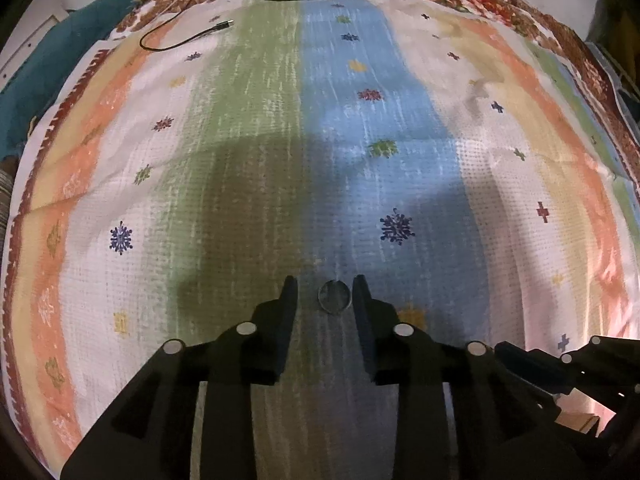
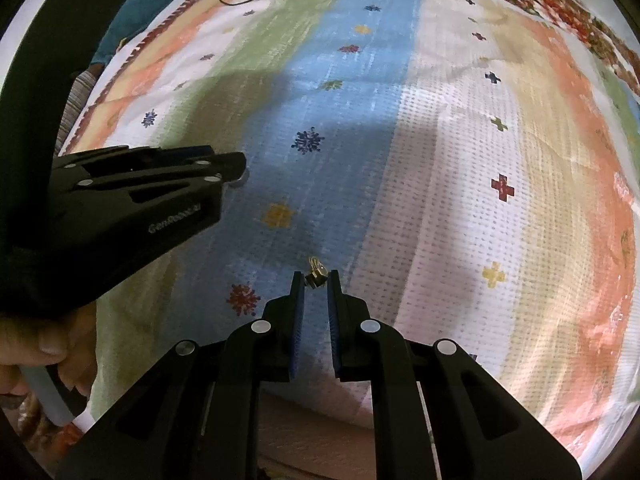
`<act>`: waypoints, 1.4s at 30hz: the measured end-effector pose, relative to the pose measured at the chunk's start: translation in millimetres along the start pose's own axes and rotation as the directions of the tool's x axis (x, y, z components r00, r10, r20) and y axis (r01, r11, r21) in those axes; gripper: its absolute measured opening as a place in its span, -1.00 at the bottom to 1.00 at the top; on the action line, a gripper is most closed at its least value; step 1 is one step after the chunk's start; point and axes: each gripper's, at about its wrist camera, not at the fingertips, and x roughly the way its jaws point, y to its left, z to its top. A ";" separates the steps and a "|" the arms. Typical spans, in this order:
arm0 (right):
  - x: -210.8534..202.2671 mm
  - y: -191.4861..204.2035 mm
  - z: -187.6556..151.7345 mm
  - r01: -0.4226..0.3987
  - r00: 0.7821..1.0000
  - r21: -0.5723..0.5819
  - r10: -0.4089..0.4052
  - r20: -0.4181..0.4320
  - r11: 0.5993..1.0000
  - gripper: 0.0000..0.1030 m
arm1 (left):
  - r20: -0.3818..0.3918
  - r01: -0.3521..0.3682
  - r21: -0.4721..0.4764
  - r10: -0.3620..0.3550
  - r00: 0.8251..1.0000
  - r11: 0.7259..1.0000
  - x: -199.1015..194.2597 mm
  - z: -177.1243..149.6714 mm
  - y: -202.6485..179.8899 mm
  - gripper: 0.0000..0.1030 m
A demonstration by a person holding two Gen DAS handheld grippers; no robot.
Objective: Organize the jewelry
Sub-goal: 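Grasp the gold charm with right tool while left tool grasps the silver ring, then carry the charm and ring over the tin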
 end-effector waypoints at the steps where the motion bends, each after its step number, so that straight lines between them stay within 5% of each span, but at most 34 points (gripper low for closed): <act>1: 0.4 -0.1 -0.1 -0.001 1.000 0.000 0.001 -0.001 1.000 -0.75 | -0.003 0.001 0.001 -0.001 1.000 1.000 1.5 0.2 -0.7 -0.39; 9: 0.5 -1.9 -0.4 -0.001 1.000 -0.002 0.001 -0.002 1.000 -0.75 | 0.003 -0.030 0.039 0.030 1.000 0.999 13.6 0.0 -8.2 -0.38; 12: 0.1 -3.1 -1.2 -0.002 1.000 -0.001 0.002 0.000 1.000 -0.76 | 0.015 -0.038 0.054 0.037 0.999 0.998 13.1 -1.2 -10.0 -0.64; 17: -5.1 -3.6 -1.9 -0.007 1.000 0.002 0.007 0.011 1.000 -0.76 | 0.014 -0.051 0.056 0.050 0.999 0.997 9.0 -1.3 -9.7 -0.66; 42: -84.8 -7.6 -34.3 0.037 0.986 0.040 -0.043 0.160 0.999 -0.75 | 0.190 0.027 0.076 -0.041 0.981 0.997 -98.8 -27.7 -35.2 -0.65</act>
